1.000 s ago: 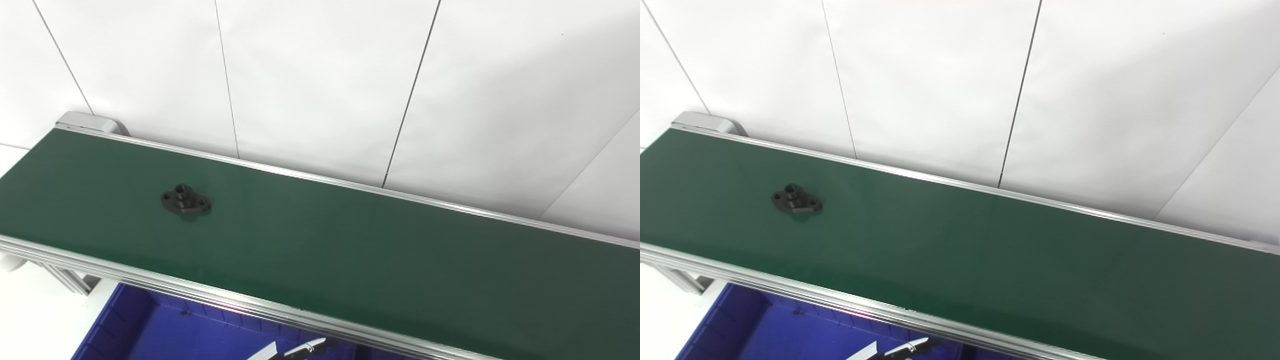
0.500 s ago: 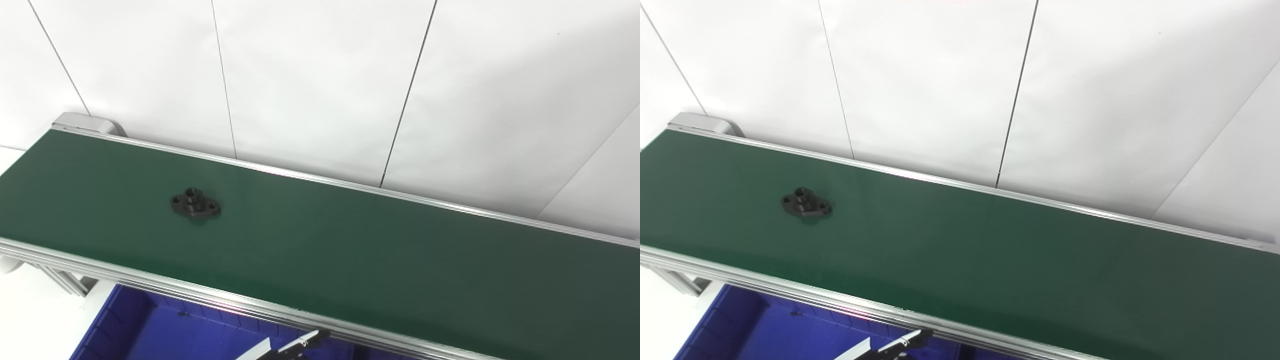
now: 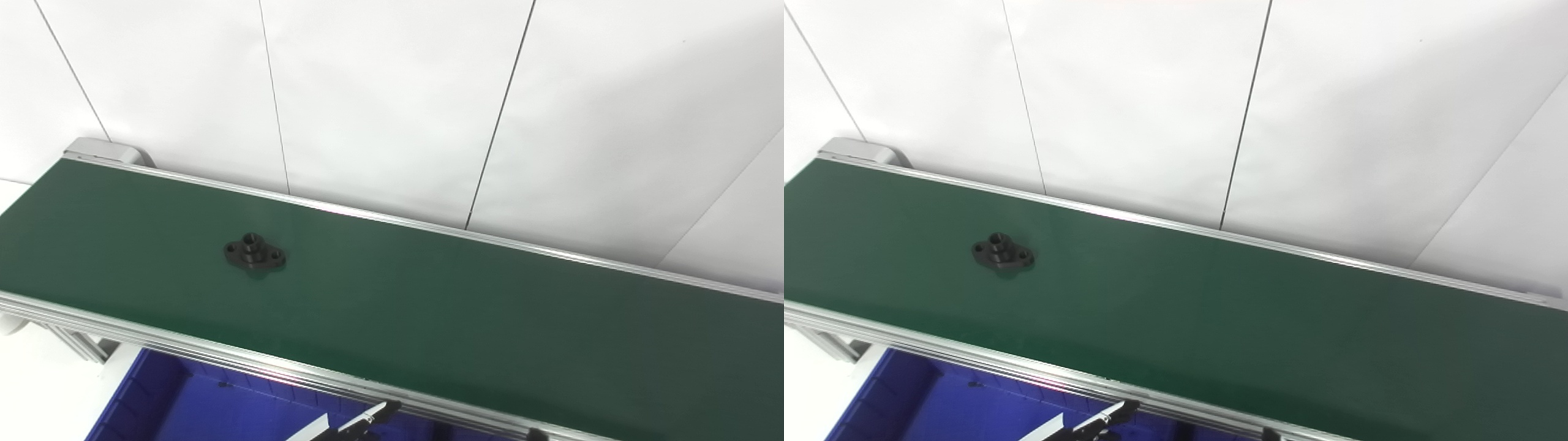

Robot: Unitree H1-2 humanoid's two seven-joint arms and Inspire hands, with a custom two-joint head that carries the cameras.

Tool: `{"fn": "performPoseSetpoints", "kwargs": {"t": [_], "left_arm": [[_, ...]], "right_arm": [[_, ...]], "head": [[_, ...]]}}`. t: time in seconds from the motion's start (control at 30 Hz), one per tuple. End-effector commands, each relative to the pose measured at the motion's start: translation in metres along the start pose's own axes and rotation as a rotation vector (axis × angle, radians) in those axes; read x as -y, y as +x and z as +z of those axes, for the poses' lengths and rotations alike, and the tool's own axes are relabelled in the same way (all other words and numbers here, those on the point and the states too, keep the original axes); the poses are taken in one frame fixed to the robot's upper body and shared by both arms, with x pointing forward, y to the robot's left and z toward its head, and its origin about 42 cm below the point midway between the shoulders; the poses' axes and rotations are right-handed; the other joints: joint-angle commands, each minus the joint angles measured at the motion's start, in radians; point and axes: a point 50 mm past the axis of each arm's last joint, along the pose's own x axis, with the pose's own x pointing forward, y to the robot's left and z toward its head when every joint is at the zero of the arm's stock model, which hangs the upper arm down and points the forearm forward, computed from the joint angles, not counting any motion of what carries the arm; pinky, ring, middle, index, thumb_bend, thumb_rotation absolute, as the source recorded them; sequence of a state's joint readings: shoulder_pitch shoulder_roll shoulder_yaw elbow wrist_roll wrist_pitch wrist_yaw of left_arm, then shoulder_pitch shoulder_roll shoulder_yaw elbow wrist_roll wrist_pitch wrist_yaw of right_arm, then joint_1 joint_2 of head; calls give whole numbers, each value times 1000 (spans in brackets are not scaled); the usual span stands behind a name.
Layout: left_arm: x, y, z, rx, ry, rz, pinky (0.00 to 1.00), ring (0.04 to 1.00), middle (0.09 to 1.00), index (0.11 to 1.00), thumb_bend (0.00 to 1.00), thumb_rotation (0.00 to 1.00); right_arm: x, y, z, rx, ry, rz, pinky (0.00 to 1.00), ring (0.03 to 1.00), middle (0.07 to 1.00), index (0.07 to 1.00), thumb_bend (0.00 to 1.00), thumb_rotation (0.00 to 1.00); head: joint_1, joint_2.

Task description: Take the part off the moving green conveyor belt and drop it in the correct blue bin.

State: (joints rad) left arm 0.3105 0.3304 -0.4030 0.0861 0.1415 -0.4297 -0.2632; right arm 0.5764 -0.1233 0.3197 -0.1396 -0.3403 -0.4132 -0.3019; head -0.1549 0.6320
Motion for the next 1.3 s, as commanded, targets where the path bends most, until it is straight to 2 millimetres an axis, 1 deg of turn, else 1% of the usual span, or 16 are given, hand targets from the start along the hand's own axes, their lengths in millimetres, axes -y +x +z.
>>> {"fn": "performPoseSetpoints", "kwargs": {"t": [0.0, 0.07, 0.2, 0.3, 0.37, 0.4, 0.5, 0.53, 0.63, 0.73, 0.87, 0.97, 1.07, 1.13, 1.17, 1.27], "left_arm": [[-3, 4, 7, 60, 5, 16, 889, 988, 1000, 1000, 882, 287], [-3, 5, 7, 59, 5, 20, 893, 986, 1000, 1000, 881, 294], [-3, 8, 7, 63, 4, 24, 925, 998, 1000, 1000, 881, 288], [-3, 11, 7, 66, -2, 26, 936, 1000, 1000, 1000, 882, 281], [-3, 13, 6, 67, -8, 27, 921, 999, 1000, 1000, 884, 281], [-3, 14, 6, 68, -11, 28, 914, 997, 1000, 1000, 884, 282], [-3, 18, 5, 70, -18, 30, 909, 997, 1000, 1000, 886, 271], [-3, 18, 5, 70, -17, 30, 901, 997, 1000, 1000, 885, 260], [-3, 21, 6, 72, -10, 29, 895, 996, 1000, 1000, 884, 256], [-4, 23, 5, 72, -14, 34, 891, 990, 1000, 1000, 885, 245], [-3, 20, 6, 71, -18, 56, 887, 979, 1000, 998, 888, 232], [-2, 19, 7, 71, -13, 64, 868, 966, 999, 1000, 888, 240], [-3, 19, 7, 73, -13, 73, 838, 949, 993, 997, 888, 234], [-4, 18, 7, 72, -10, 73, 811, 932, 988, 996, 891, 258], [-5, 18, 7, 71, -11, 72, 827, 934, 987, 997, 892, 252], [-7, 18, 5, 70, -15, 64, 861, 950, 993, 998, 900, 251]], "right_arm": [[9, 4, 18, 119, -1, -62, 701, 782, 824, 851, 915, 380], [15, 10, 29, 171, -2, -90, 719, 786, 822, 845, 918, 385], [29, 23, 48, 257, 14, -116, 810, 829, 842, 861, 906, 380], [40, 36, 56, 314, -31, -137, 789, 812, 824, 851, 912, 395], [47, 45, 60, 344, -83, -166, 737, 778, 801, 836, 920, 444], [50, 48, 62, 349, -103, -175, 731, 773, 798, 834, 923, 458], [56, 57, 66, 357, -112, -164, 749, 784, 812, 843, 916, 457], [58, 60, 66, 360, -106, -156, 775, 803, 826, 853, 907, 436], [65, 79, 73, 379, -122, -124, 793, 834, 853, 868, 887, 414], [69, 95, 78, 394, -159, -104, 789, 822, 849, 877, 857, 406], [72, 117, 84, 395, -166, -68, 798, 817, 841, 877, 846, 390], [70, 132, 89, 385, -180, -45, 787, 814, 836, 878, 851, 405], [64, 148, 99, 370, -187, -7, 774, 807, 833, 878, 854, 405], [60, 159, 105, 367, -186, 19, 763, 802, 826, 878, 850, 388], [57, 163, 107, 367, -185, 28, 759, 802, 824, 879, 849, 368], [49, 179, 117, 377, -235, 54, 747, 796, 821, 879, 845, 362]], "head": [[-6, 3], [-12, 5], [-20, 6], [-28, 6], [-29, 6], [-28, 6], [-25, 5], [-25, 5], [-16, 1], [-8, -5], [3, -3], [3, -3], [-22, 1], [-36, 1], [-36, 1], [-53, 4]]}}
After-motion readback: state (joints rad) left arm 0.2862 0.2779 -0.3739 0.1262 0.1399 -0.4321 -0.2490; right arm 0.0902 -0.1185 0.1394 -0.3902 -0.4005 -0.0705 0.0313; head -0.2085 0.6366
